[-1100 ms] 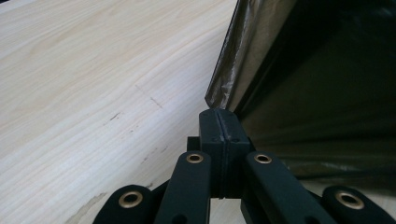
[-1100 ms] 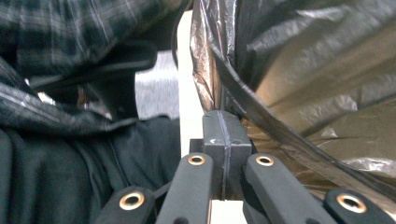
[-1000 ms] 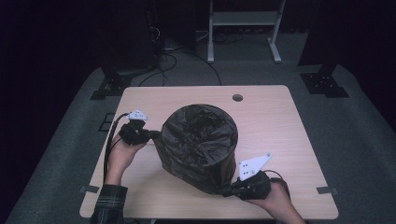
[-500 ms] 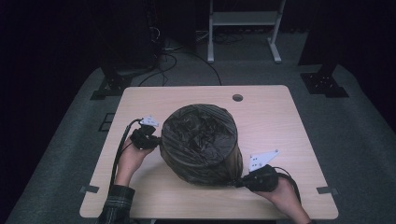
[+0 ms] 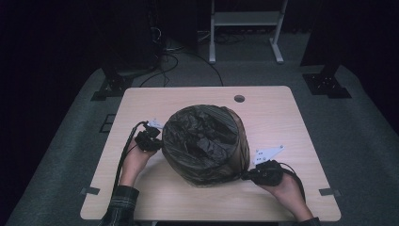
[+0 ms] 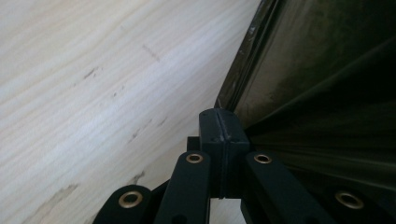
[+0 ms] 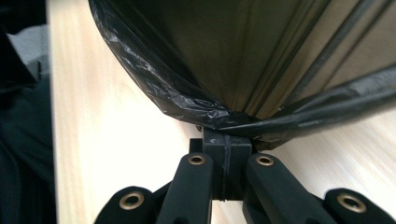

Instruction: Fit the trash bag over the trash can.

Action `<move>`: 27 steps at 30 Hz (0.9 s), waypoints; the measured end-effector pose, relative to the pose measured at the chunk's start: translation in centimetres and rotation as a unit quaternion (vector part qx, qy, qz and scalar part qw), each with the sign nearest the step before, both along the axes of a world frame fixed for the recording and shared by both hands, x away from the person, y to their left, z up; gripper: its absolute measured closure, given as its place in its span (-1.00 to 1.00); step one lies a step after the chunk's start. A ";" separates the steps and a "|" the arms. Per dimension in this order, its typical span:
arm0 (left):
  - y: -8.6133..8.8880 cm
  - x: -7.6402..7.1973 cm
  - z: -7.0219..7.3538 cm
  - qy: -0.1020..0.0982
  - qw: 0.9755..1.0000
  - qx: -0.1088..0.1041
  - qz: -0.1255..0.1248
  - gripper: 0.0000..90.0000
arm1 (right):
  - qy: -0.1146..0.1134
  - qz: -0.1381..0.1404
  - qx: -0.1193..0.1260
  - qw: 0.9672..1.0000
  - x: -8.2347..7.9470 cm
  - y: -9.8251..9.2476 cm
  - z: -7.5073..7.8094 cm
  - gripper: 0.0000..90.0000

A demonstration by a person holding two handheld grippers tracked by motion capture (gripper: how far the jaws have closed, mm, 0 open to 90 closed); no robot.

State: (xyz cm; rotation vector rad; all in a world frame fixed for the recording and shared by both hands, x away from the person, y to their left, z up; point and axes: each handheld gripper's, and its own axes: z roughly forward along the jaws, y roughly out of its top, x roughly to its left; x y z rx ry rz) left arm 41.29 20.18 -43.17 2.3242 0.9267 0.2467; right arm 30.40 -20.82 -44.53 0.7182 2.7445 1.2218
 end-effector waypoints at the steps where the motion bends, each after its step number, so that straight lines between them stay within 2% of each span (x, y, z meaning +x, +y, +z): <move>1: -0.1 0.0 0.1 -0.003 1.000 -0.002 -0.001 1.00 | 0.005 -0.005 -0.011 1.000 0.1 -0.2 -0.3 1.00; 2: -0.2 0.0 0.2 -0.006 1.000 -0.003 -0.002 1.00 | 0.010 -0.010 -0.018 1.000 0.1 -0.4 -0.6 1.00; 5: -0.4 0.0 0.2 -0.003 1.000 0.004 -0.003 1.00 | 0.022 -0.016 -0.018 0.999 0.0 -1.1 -1.3 1.00; 6: -0.4 0.1 0.1 0.002 1.000 0.001 0.000 1.00 | 0.023 -0.019 -0.016 0.999 0.0 -1.3 -1.3 1.00; 11: -0.3 0.3 -0.6 0.011 1.000 0.016 0.005 1.00 | 0.015 -0.024 -0.011 1.000 0.0 -1.5 -1.1 1.00; 12: -0.5 0.2 -0.5 0.008 1.000 0.017 0.004 1.00 | 0.010 -0.025 -0.009 1.000 0.0 -1.5 -1.0 0.91; 13: -0.5 0.1 -0.5 0.007 1.000 0.018 0.004 1.00 | -0.003 -0.033 -0.009 0.999 -0.1 -1.5 -0.8 0.64; 16: -0.5 0.1 -0.4 0.003 1.000 0.016 0.000 0.99 | -0.011 -0.035 0.001 0.999 -0.2 -1.7 -0.3 0.54; 20: 0.2 -0.3 0.1 -0.018 1.000 -0.015 0.004 0.51 | -0.041 -0.046 0.027 0.998 -0.7 -2.6 1.8 0.45; 27: 2.2 -1.7 2.3 -0.053 0.997 -0.054 0.011 -0.16 | -0.058 -0.063 0.063 0.994 -0.6 -3.7 4.3 0.12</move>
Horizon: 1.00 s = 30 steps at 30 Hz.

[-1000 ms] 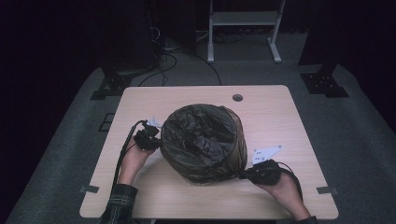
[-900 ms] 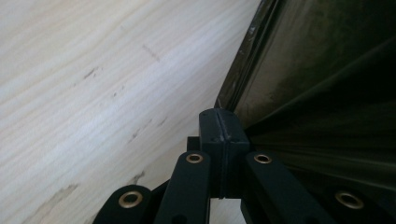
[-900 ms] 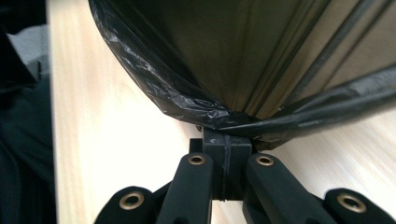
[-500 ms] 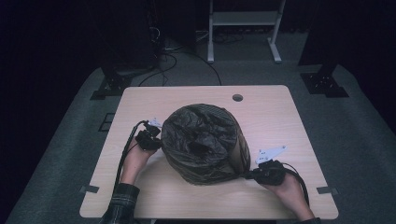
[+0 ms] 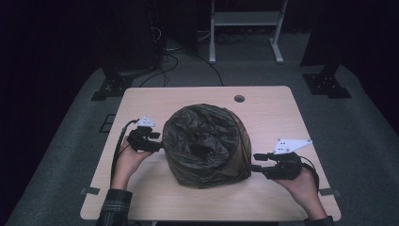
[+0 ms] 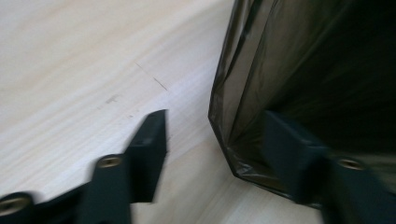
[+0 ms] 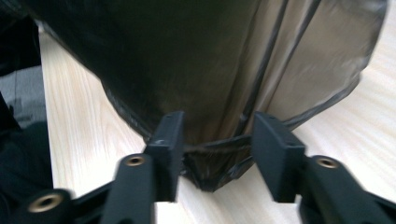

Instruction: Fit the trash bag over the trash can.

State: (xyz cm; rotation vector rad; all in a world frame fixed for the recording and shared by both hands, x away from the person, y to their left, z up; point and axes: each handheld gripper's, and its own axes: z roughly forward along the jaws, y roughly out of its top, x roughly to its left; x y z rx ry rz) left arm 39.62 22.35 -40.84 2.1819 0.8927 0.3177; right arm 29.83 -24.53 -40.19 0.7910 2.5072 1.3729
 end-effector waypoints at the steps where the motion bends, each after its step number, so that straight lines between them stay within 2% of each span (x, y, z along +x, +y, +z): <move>1: 0.3 -0.3 0.2 -0.002 1.000 -0.001 0.002 -0.26 | 0.000 -0.001 0.007 1.000 0.0 -0.1 0.3 0.04; 4: 1.0 -1.2 0.5 -0.002 1.000 0.003 -0.002 -0.54 | -0.003 -0.004 0.017 1.000 0.1 -0.3 1.2 -0.17; 6: 1.5 -1.9 0.5 -0.006 1.000 0.000 -0.009 -0.60 | -0.006 -0.003 0.022 1.000 0.2 -0.3 1.8 -0.36; 8: 2.0 -2.8 0.2 -0.011 1.000 0.006 -0.012 -0.75 | -0.014 -0.001 0.030 0.999 0.3 -0.3 2.5 -0.53; 10: 2.3 -3.5 -0.1 -0.017 1.000 0.012 -0.020 -0.80 | -0.008 0.000 0.041 0.999 0.5 -0.4 3.1 -0.67; 12: 2.5 -4.1 -0.5 -0.019 0.999 0.014 -0.022 -0.96 | -0.016 0.002 0.045 0.999 0.7 -0.4 3.8 -0.70; 15: 2.5 -5.3 -1.0 -0.027 0.999 0.009 -0.034 -1.00 | -0.030 -0.001 0.045 0.999 0.8 -0.3 4.9 -0.75; 21: 2.1 -7.2 -2.3 -0.043 0.998 0.021 -0.049 -1.00 | -0.053 0.012 0.060 0.997 1.0 0.0 6.9 -0.76; 25: 1.7 -8.0 -3.2 -0.037 0.997 0.027 -0.059 -1.00 | -0.067 0.021 0.060 0.996 1.3 0.7 8.4 -0.76; 28: 1.4 -8.6 -3.8 -0.037 0.997 0.029 -0.069 -1.00 | -0.065 0.030 0.062 0.995 1.7 1.4 9.5 -0.76; 30: 1.0 -9.0 -4.3 -0.034 0.996 0.040 -0.078 -1.00 | -0.067 0.036 0.057 0.995 2.0 1.9 10.2 -0.76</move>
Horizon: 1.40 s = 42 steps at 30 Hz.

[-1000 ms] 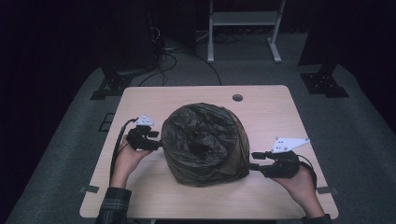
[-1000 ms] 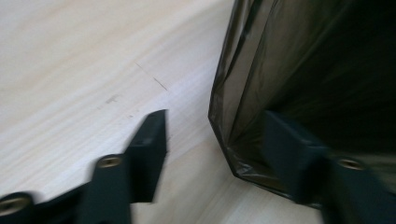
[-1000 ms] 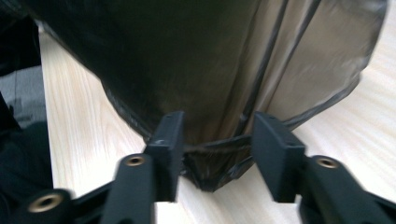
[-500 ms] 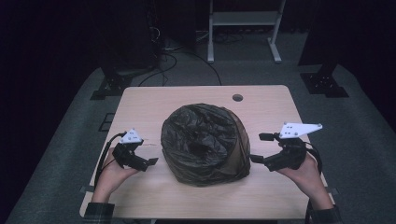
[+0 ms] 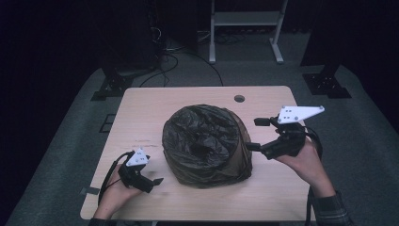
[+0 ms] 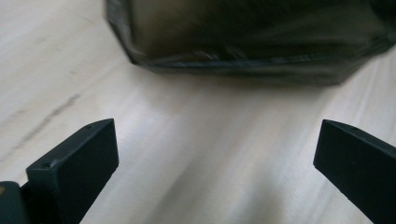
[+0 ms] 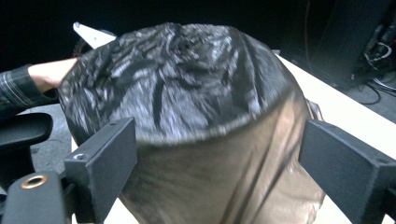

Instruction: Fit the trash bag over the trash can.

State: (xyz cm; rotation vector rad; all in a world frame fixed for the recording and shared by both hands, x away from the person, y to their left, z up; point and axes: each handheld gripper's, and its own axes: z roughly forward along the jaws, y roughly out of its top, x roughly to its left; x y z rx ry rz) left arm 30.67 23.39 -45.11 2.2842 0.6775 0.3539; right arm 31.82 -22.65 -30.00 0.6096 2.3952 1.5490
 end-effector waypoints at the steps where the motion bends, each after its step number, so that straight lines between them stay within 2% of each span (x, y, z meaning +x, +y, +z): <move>1: -0.1 -0.2 -0.2 -0.002 1.000 0.006 -0.004 -1.00 | 0.001 0.003 -0.002 1.000 0.2 0.3 0.3 -0.76; 5: -0.4 -0.9 -0.9 -0.004 1.000 0.024 -0.015 -1.00 | -0.006 0.016 -0.023 1.000 0.9 2.0 1.5 -0.76; 10: -0.4 -1.6 -1.6 0.002 1.000 0.021 -0.023 -1.00 | -0.006 0.028 -0.040 0.999 1.9 4.0 2.4 -0.76; 13: -0.4 -1.7 -2.1 0.003 0.999 0.028 -0.031 -1.00 | -0.004 0.039 -0.048 0.998 2.5 5.2 2.6 -0.76; 17: -0.3 -1.6 -2.6 0.005 0.999 0.024 -0.037 -1.00 | -0.003 0.056 -0.063 0.996 3.2 6.9 2.7 -0.76; 21: 0.0 -1.5 -2.8 0.010 0.999 0.012 -0.042 -1.00 | 0.003 0.077 -0.090 0.993 3.7 8.7 2.5 -0.76; 23: 0.0 -1.5 -2.9 0.012 0.999 0.004 -0.042 -1.00 | 0.006 0.084 -0.113 0.990 4.0 9.8 2.2 -0.76; 25: 0.1 -1.4 -3.0 0.016 0.999 -0.001 -0.043 -1.00 | 0.019 0.097 -0.135 0.986 4.3 10.9 1.8 -0.76; 30: 0.1 -1.4 -3.2 0.019 0.999 -0.008 -0.046 -1.00 | 0.042 0.102 -0.188 0.976 5.3 12.7 0.4 -0.76; 32: 0.1 -1.4 -3.2 0.016 0.999 -0.012 -0.048 -1.00 | 0.052 0.104 -0.203 0.972 5.6 13.2 -0.1 -0.76; 36: 0.1 -1.5 -3.3 0.017 0.999 -0.014 -0.050 -1.00 | 0.057 0.107 -0.232 0.965 5.8 14.0 -0.9 -0.76; 37: 0.1 -1.5 -3.3 0.017 0.999 -0.014 -0.050 -1.00 | 0.058 0.109 -0.237 0.964 5.7 14.2 -1.0 -0.76; 38: 0.1 -1.5 -3.3 0.017 0.999 -0.014 -0.050 -1.00 | 0.058 0.109 -0.237 0.964 5.7 14.2 -1.0 -0.76; 39: 0.1 -1.5 -3.3 0.017 0.999 -0.014 -0.050 -1.00 | 0.054 0.109 -0.261 0.958 5.7 14.9 -1.4 -0.76; 42: 0.0 -1.5 -3.3 0.016 0.998 -0.013 -0.051 -1.00 | 0.060 0.110 -0.277 0.953 5.6 15.3 -1.7 -0.76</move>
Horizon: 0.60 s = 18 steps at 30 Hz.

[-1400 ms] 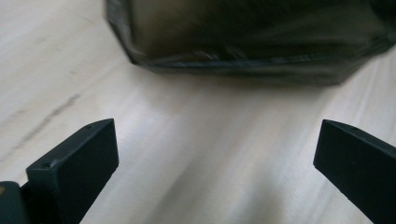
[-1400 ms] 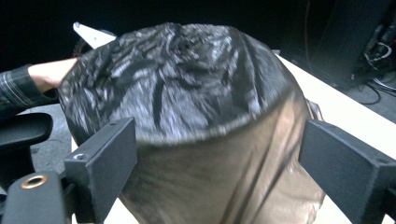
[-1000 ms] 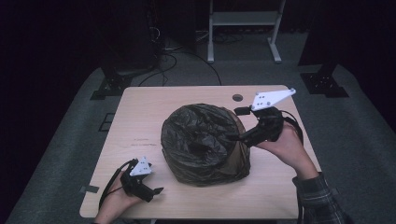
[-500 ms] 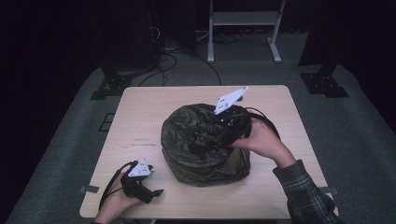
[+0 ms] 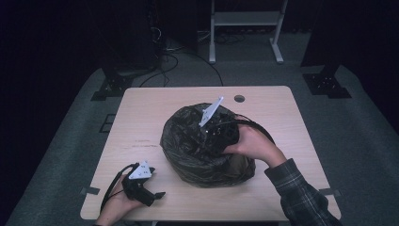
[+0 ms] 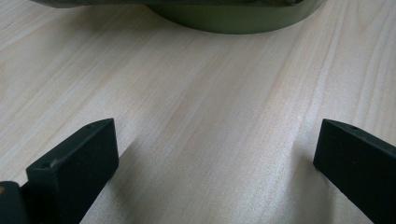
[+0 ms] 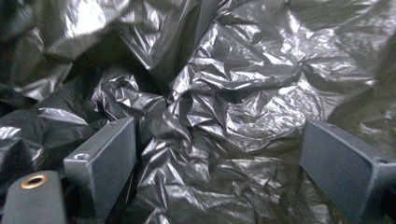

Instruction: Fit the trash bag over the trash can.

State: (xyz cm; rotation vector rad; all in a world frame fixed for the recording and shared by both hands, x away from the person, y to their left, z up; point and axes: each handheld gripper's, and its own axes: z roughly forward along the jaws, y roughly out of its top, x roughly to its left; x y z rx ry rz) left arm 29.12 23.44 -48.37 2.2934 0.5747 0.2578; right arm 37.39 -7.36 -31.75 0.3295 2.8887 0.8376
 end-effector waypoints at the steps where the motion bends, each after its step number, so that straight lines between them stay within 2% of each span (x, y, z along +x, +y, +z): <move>1: 0.0 0.0 0.0 0.000 1.000 0.000 0.000 -1.00 | -0.001 0.000 -0.006 1.000 0.0 0.1 -0.1 -0.76; 5: 0.0 0.0 0.0 0.000 1.000 0.000 -0.001 -1.00 | 0.007 0.001 -0.016 1.000 -0.1 0.3 -0.4 -0.74; 9: 0.0 0.0 0.0 0.000 1.000 0.000 -0.001 -1.00 | 0.004 -0.002 -0.002 1.000 -0.2 0.1 -0.1 -0.76; 14: 0.0 0.0 0.0 0.000 1.000 0.000 -0.001 -1.00 | -0.012 -0.008 0.035 0.999 -0.2 -0.6 2.1 -0.76; 18: 0.0 0.0 0.0 0.000 1.000 0.000 -0.001 -1.00 | -0.033 0.000 0.074 0.997 -0.3 0.3 4.0 -0.76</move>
